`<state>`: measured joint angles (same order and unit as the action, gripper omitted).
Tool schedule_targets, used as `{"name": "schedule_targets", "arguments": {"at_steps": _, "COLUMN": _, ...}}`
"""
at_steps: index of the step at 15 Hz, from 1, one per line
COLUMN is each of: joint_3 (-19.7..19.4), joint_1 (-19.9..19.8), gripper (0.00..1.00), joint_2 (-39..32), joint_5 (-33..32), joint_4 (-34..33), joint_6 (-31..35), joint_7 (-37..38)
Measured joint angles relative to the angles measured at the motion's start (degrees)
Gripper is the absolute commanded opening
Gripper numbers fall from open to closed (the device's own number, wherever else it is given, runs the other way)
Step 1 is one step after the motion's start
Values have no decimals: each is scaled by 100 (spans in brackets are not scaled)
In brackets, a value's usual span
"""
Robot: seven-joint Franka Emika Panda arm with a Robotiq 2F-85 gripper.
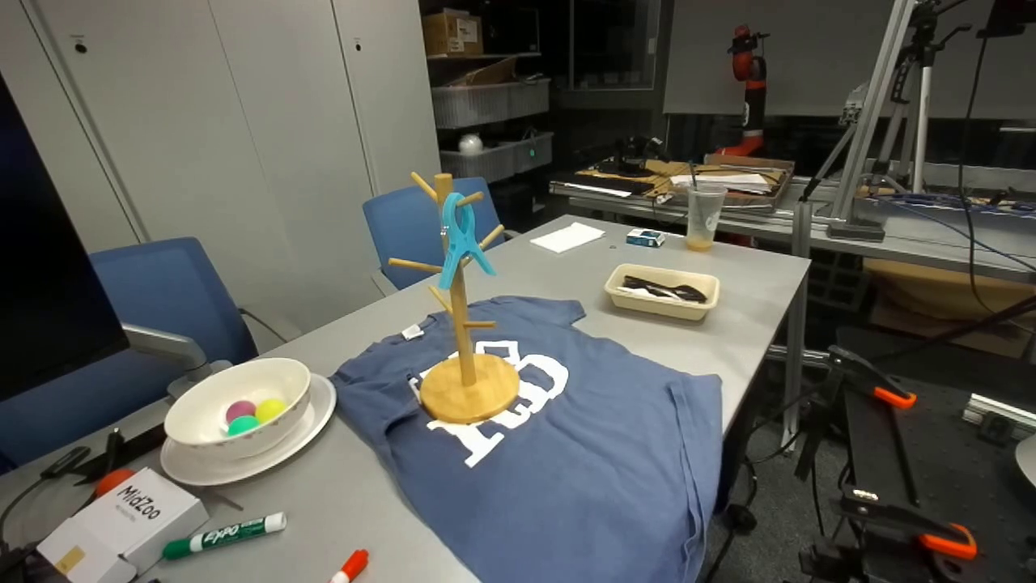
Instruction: Pick up the light blue cloth peg and put it on the table.
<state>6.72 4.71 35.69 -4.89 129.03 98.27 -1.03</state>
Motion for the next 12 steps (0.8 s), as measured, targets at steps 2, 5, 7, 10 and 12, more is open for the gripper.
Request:
{"name": "schedule_targets", "arguments": {"at_steps": 2, "joint_3": 1, "joint_1": -12, "gripper": 100, "joint_2": -401, "joint_5": -38, "joint_4": -638, "joint_6": -20, "joint_7": 57}}
{"name": "schedule_targets", "arguments": {"at_steps": 5, "joint_3": 1, "joint_1": -32, "gripper": 100, "joint_2": -842, "joint_5": -65, "joint_4": -1185, "joint_6": -141, "joint_7": 110}}
{"name": "schedule_targets", "arguments": {"at_steps": 7, "joint_3": 1, "joint_1": -37, "gripper": 100, "joint_2": -929, "joint_5": -68, "joint_4": -1244, "joint_6": -146, "joint_7": 116}}
{"name": "schedule_targets", "arguments": {"at_steps": 10, "joint_3": 4, "joint_1": -35, "gripper": 100, "joint_2": -939, "joint_5": -68, "joint_4": -1219, "joint_6": -145, "joint_7": 117}}
{"name": "schedule_targets", "arguments": {"at_steps": 12, "joint_3": 46, "joint_1": -34, "gripper": 100, "joint_2": -947, "joint_5": -72, "joint_4": -1089, "joint_6": -42, "joint_7": 203}}
